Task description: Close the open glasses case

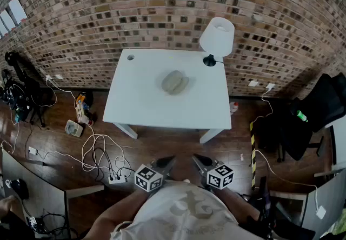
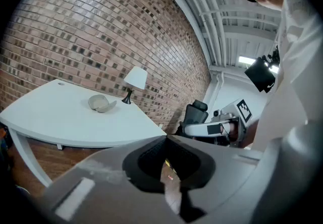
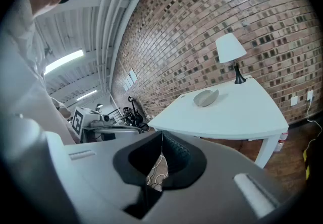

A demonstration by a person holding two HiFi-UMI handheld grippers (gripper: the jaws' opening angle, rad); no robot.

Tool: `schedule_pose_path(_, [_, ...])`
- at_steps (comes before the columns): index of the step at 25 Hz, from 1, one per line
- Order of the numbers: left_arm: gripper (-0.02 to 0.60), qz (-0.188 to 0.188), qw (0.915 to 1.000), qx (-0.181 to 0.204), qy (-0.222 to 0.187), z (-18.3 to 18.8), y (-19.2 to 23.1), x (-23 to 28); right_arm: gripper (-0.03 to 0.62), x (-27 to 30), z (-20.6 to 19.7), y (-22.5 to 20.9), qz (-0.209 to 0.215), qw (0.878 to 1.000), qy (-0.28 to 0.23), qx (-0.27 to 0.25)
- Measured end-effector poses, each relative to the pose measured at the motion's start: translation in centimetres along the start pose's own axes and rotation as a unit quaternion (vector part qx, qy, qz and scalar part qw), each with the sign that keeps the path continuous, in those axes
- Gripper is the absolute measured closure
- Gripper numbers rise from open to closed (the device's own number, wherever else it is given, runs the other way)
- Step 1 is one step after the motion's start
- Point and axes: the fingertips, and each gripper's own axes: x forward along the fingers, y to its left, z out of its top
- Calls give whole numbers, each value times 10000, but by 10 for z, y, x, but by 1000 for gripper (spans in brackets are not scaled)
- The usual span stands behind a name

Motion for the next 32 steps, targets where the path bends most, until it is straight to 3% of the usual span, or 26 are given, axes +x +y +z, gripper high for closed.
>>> schedule_pose_path(10, [575,-68,9995,271,-139,56,74,-9,583,69,47,-10,-207,9995,-124,-198])
schedule_pose_path(27, [575,85,9996,197,-175,82,147,-52,583,121,80,-13,-536,9978,-336,-190])
schedule_pose_path(32, [575,138,9991,338,-223,96,175,-41,583,148,101,-29,-423,9979,-318,-381])
